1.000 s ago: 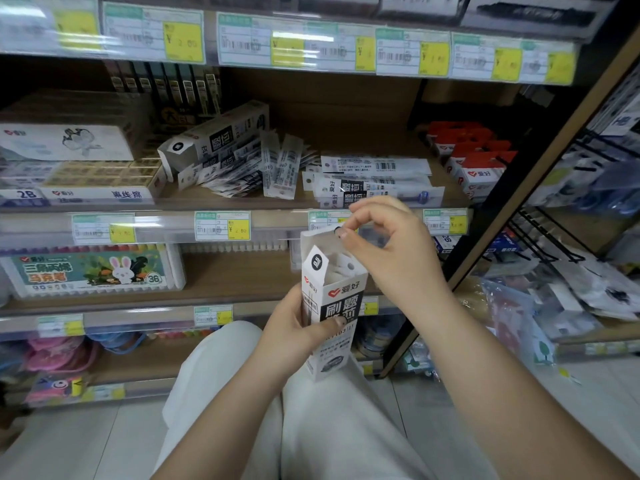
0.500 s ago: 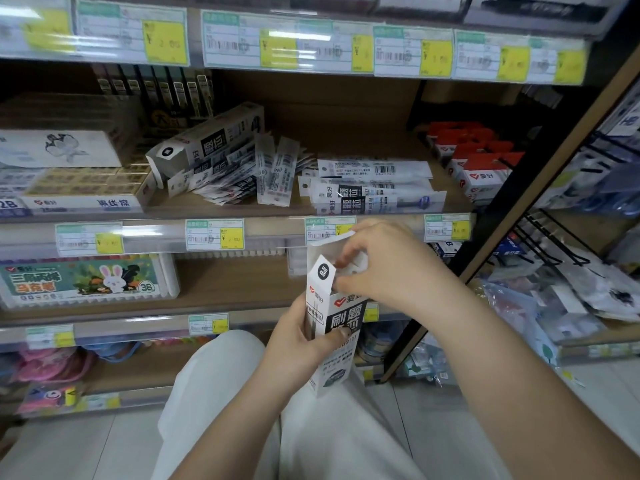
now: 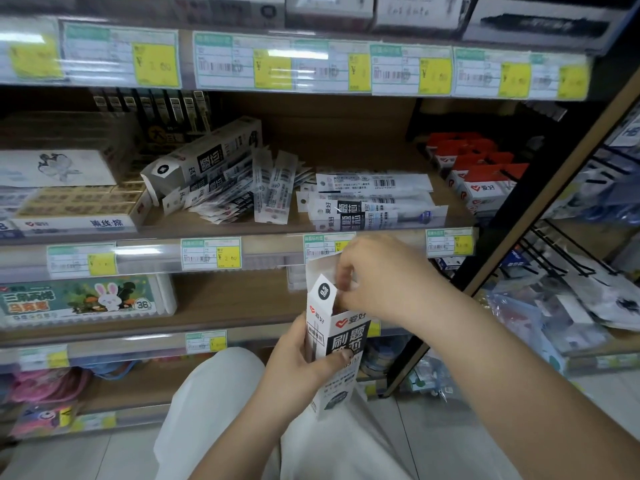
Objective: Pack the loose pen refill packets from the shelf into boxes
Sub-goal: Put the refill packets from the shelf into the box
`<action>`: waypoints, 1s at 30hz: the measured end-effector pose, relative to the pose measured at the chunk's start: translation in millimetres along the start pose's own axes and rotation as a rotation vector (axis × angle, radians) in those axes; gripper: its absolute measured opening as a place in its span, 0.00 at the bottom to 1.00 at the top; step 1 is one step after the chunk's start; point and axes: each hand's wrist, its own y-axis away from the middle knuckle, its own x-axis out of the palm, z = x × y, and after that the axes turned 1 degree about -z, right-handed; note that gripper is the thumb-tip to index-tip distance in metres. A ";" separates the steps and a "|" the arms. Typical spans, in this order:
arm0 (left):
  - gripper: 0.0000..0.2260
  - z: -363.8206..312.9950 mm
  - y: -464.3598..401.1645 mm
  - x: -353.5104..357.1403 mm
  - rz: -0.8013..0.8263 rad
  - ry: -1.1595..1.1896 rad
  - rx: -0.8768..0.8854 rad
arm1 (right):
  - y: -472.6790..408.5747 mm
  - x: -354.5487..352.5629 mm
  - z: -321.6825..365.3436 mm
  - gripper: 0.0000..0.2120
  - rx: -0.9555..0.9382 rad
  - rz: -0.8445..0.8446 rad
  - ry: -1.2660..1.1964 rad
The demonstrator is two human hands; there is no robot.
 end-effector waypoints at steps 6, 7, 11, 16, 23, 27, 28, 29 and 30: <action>0.19 -1.0 -1.6 -5.0 -0.017 0.022 -0.035 | -18.7 -32.4 -19.7 0.06 -0.009 -0.005 -0.382; 0.19 -1.8 -1.5 -4.8 -0.016 0.023 -0.039 | -27.5 -34.8 -27.5 0.05 -0.003 -0.071 -0.367; 0.19 -3.7 -3.0 -3.9 -0.008 0.037 -0.052 | -70.4 -28.6 -61.9 0.20 0.009 -0.226 -0.052; 0.19 -2.4 -5.2 -8.0 -0.011 0.059 -0.072 | -98.4 -17.9 -78.8 0.28 0.033 0.034 0.044; 0.18 -4.4 -10.3 -10.6 -0.017 0.098 -0.081 | -109.1 -22.1 -79.1 0.21 0.014 0.058 -0.084; 0.18 -8.4 -15.3 -10.0 -0.031 0.116 -0.075 | -113.2 -20.4 -78.2 0.22 0.012 0.083 -0.076; 0.17 -8.4 -16.5 -9.6 -0.037 0.121 -0.076 | -114.4 -21.1 -77.6 0.22 0.009 0.088 -0.076; 0.17 -8.5 -17.3 -9.1 -0.039 0.122 -0.078 | -115.4 -21.9 -77.4 0.22 0.006 0.093 -0.079; 0.17 -8.1 -18.0 -8.6 -0.039 0.120 -0.082 | -116.5 -22.8 -77.0 0.22 0.006 0.101 -0.085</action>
